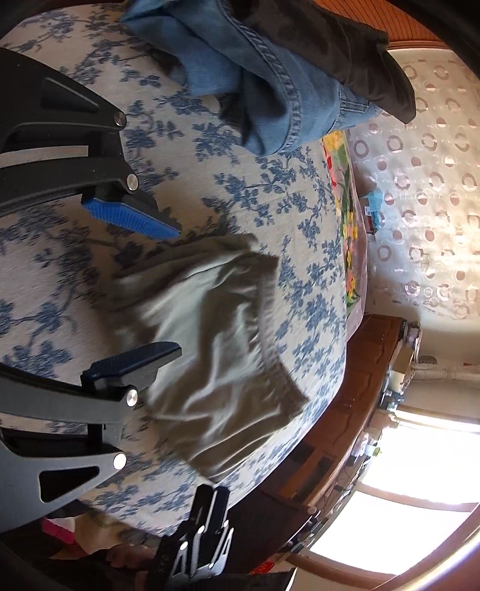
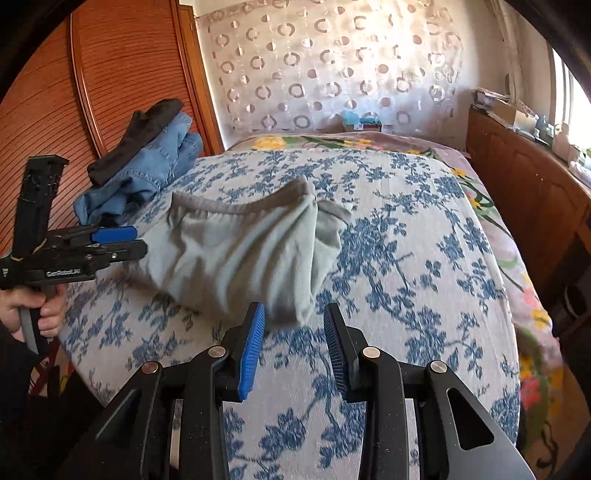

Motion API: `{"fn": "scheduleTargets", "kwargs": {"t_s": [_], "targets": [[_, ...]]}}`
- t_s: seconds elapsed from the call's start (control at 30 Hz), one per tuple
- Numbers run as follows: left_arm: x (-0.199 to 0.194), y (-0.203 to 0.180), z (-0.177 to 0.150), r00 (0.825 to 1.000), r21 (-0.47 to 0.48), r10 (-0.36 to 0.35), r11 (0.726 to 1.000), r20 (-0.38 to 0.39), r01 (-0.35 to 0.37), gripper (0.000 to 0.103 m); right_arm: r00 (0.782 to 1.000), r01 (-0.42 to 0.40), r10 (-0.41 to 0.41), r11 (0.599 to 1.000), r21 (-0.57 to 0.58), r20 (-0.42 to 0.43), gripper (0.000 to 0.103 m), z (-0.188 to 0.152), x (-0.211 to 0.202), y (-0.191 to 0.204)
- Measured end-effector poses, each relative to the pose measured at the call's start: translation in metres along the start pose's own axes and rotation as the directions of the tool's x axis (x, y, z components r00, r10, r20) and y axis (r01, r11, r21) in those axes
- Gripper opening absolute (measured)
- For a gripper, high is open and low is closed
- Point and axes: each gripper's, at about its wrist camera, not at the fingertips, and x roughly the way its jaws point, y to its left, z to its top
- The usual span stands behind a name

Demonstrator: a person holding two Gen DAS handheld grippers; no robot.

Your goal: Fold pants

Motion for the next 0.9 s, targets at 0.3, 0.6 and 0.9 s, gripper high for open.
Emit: {"fn": "scheduleTargets", "kwargs": {"t_s": [0.3, 0.6, 0.9], "targets": [[0.0, -0.008, -0.018, 1.0, 0.04, -0.019, 0.999, -0.021, 0.02, 0.045, 0.999, -0.005, 0.005, 1.0, -0.007, -0.031, 0.034, 0.003, 0.012, 0.007], [0.005, -0.01, -0.017, 0.999, 0.064, -0.028, 0.998, -0.029, 0.03, 0.024, 0.998, -0.057, 0.056, 0.998, -0.026, -0.028, 0.011, 0.007, 0.023, 0.01], [-0.011, -0.004, -0.018, 0.998, 0.05, -0.052, 0.997, 0.021, 0.051, 0.011, 0.994, -0.101, 0.101, 0.995, 0.015, 0.033, 0.008, 0.001, 0.0, -0.007]]}}
